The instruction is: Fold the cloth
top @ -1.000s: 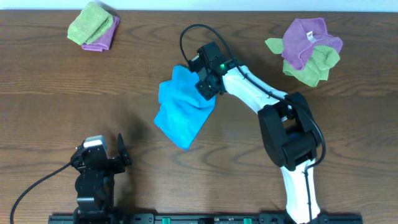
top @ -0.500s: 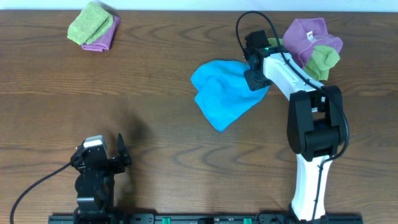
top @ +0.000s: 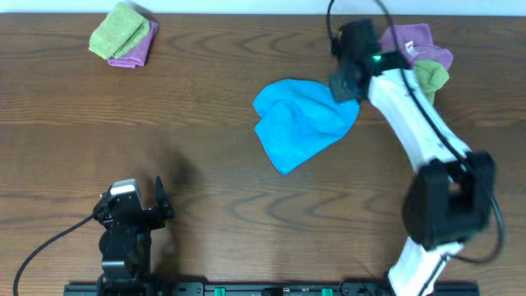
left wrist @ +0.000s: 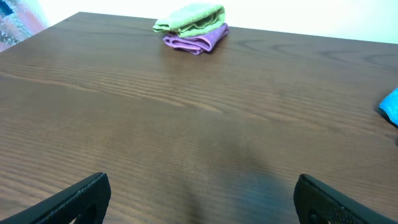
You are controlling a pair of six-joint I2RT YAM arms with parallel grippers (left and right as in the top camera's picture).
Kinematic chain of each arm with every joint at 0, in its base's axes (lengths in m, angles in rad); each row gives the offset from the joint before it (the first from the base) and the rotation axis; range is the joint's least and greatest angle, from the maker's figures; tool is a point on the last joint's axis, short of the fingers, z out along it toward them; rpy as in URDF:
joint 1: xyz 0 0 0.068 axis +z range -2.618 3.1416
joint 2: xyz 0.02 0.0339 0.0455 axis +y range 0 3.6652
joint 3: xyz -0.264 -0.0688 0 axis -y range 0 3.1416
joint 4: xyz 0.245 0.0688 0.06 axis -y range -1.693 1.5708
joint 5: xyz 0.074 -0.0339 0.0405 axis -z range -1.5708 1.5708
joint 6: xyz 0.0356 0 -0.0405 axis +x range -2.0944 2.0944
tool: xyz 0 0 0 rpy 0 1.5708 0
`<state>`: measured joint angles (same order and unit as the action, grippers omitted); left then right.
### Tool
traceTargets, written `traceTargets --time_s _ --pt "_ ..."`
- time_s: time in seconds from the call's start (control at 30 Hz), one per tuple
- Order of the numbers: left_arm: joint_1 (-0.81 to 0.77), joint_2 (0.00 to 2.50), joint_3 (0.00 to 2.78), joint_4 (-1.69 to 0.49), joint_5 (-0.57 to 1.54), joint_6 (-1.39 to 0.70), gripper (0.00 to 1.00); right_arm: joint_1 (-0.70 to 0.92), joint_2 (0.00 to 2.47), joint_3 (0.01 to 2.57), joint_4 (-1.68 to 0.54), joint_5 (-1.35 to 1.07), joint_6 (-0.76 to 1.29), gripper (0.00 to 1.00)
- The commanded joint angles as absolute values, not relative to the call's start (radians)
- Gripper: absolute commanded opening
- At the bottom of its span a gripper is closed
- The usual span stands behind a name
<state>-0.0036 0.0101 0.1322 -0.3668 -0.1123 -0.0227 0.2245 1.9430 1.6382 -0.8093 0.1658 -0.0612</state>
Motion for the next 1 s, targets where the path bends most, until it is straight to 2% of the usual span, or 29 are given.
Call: traceTargets --time_s 0.0,0.3,0.8,0.97 --pt "0.001 0.005 0.112 -0.377 -0.123 -0.022 0.95 0.216 1.942 1.64 -0.808 0.18 -0.101 0.01" --pt "0.001 0.005 0.112 -0.377 -0.123 -0.022 0.95 0.18 2.142 1.64 -0.839 0.152 -0.106 0.01" --pt "0.001 0.005 0.112 -0.377 -0.123 -0.023 0.95 0.14 2.197 1.638 -0.853 0.146 -0.11 0.01" --pt "0.001 0.005 0.112 -0.377 -0.123 -0.022 0.95 0.138 2.198 1.62 -0.856 0.068 -0.128 0.01"
